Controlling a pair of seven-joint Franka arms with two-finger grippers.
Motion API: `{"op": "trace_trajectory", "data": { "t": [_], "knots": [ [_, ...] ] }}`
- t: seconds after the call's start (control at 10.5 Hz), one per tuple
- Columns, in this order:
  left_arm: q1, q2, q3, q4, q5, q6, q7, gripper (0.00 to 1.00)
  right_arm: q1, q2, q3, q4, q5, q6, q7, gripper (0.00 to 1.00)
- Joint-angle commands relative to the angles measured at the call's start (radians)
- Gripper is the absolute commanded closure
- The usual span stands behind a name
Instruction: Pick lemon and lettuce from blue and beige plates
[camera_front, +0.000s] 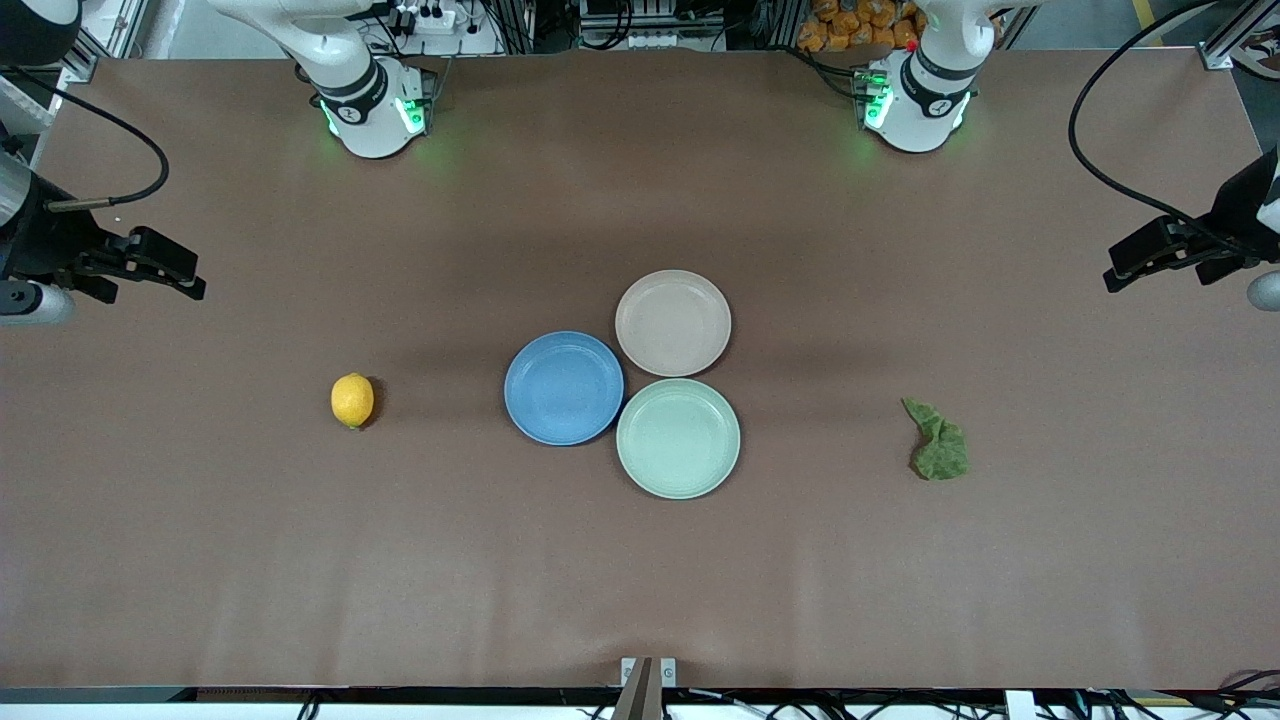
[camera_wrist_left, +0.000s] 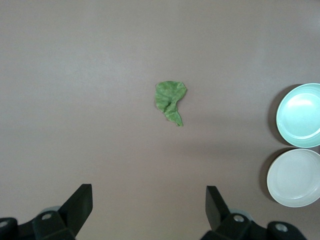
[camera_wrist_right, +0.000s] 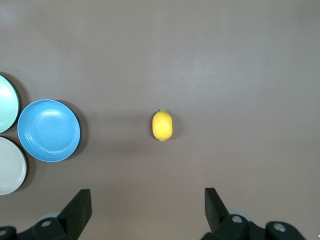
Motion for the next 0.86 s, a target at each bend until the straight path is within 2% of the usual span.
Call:
{"op": "trace_trajectory", "data": {
  "t": [0.0, 0.77],
  "knots": [
    [-0.018, -0.036, 0.019, -0.030, -0.022, -0.016, 0.029, 0.00, 0.005, -0.017, -0.008, -0.017, 0.015, 0.000, -0.009, 0.00],
    [-0.028, -0.047, 0.016, -0.039, 0.036, -0.028, 0.052, 0.00, 0.003, -0.017, -0.009, -0.019, 0.017, 0.001, -0.009, 0.00]
  ]
}}
